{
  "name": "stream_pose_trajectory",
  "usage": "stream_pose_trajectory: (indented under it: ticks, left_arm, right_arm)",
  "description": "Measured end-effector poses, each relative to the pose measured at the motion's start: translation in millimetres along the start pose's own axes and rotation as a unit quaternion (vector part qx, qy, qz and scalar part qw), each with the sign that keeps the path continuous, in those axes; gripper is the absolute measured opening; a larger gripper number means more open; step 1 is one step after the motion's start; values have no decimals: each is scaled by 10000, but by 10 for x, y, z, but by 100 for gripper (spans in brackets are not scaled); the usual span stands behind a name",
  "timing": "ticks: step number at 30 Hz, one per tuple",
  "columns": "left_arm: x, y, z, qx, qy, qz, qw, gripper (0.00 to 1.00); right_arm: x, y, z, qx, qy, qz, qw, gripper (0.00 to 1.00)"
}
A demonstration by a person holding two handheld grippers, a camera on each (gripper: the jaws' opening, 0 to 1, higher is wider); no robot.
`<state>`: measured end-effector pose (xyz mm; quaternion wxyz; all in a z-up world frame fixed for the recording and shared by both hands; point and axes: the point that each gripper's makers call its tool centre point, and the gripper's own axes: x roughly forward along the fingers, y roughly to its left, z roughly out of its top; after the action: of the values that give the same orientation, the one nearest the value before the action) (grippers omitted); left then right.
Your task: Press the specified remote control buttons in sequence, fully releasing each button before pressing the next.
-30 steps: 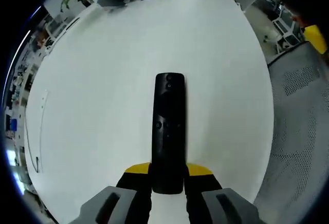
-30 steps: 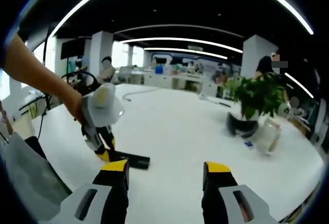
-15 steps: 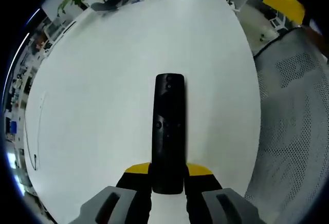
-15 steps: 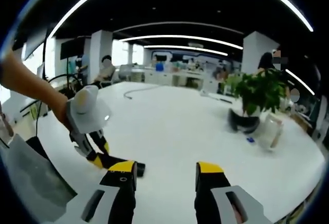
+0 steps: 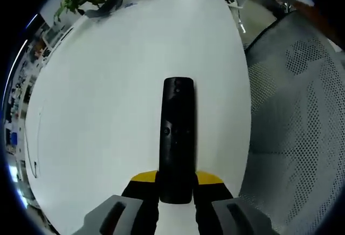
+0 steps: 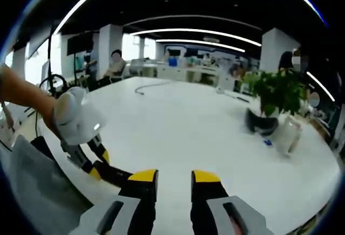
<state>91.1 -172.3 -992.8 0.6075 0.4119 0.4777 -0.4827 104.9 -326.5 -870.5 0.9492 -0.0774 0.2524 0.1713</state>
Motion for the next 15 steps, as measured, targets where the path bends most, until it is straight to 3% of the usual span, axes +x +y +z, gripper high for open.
stream_pose_trajectory:
  ticks: [9,15]
  left_arm:
    - [-15,-98,-9,175,46,153,9997,23]
    - [-26,-121,-24,171,-1,257,9995,23]
  right_arm:
    - [-56,-53,58,159,-122,3,9998,0]
    - [56,63,138,974,48,715,9927,0]
